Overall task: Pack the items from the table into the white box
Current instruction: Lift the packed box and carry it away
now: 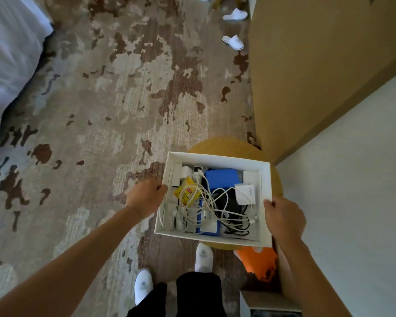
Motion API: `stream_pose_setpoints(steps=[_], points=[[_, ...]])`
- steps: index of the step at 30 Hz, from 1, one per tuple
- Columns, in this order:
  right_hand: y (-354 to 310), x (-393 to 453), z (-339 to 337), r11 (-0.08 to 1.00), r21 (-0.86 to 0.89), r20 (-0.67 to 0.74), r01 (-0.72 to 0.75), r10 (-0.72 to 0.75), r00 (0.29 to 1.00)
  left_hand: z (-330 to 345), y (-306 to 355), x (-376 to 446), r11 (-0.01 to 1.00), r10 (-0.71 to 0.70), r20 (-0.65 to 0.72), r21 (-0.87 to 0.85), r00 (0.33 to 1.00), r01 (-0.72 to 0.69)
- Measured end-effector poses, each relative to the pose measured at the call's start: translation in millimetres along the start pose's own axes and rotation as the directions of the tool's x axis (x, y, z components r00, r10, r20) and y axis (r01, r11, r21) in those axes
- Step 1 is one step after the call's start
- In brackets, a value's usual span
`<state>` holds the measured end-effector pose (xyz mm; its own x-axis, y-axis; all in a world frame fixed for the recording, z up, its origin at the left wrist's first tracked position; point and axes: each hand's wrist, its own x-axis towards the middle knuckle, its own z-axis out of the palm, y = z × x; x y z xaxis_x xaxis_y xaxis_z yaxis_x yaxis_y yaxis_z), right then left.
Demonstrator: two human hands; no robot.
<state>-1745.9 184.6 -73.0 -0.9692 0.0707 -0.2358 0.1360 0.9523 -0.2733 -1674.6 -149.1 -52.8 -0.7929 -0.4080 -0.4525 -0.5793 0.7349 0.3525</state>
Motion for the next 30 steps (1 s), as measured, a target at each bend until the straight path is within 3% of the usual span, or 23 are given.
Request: stream_pose_setpoints(steps=[15,30], points=[[52,104,83,1.0,-0.013,0.131,0.022,-0.02,0.991,90,36,112,0.996,-0.045,0.186,0.078,0.981,0.031],[66,116,108,0.999,-0.015,0.143,-0.033,0.034,0.989,123,37,146,0.989,-0.02,0.195,0.145,0.981,-0.008]])
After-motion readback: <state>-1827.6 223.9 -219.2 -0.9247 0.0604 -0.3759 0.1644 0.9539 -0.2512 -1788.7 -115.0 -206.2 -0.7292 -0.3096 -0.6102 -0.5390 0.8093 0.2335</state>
